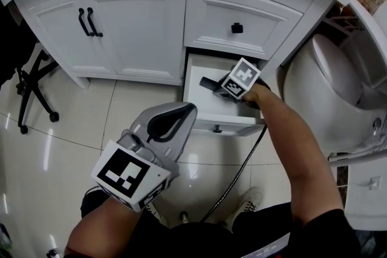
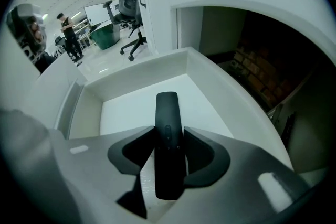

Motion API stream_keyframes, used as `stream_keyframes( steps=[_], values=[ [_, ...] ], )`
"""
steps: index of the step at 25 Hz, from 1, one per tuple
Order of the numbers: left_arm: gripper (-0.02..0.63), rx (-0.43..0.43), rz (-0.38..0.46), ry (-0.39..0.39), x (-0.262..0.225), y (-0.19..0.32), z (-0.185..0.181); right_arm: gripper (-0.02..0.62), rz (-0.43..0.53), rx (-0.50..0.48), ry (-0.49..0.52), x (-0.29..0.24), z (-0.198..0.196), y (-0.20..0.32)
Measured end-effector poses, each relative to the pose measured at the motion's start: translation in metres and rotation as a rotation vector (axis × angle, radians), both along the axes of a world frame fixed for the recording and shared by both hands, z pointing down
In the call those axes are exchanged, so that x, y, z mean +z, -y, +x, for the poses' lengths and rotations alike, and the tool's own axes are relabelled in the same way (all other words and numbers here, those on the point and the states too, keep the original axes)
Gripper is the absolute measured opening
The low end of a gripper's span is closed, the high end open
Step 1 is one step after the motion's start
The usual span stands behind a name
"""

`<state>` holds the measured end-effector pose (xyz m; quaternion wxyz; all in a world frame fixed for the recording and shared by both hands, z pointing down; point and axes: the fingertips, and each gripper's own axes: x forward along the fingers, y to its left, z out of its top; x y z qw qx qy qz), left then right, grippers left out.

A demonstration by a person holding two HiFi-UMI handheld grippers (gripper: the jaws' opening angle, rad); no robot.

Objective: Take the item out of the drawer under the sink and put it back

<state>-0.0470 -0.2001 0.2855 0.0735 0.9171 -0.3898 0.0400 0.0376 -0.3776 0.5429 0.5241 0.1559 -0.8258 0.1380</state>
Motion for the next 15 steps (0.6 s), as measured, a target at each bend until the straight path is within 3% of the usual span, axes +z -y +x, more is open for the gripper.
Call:
stream_keyframes(
  steps=[5, 10, 15],
  values=[
    [0.006, -0.006, 0.011, 0.014, -0.001, -0.001, -0.002, 0.167, 0.024, -0.021, -0.033, -0.001, -0.001, -0.002],
    [0.006, -0.008, 0.017, 0.032, 0.0, -0.003, -0.003, 0.166, 0.118, -0.063, -0.083, -0.008, 0.0, -0.001],
    [0.006, -0.01, 0.02, 0.035, 0.001, -0.005, -0.002, 0.166, 0.189, -0.011, -0.022, -0.034, 0.002, 0.003]
  ],
)
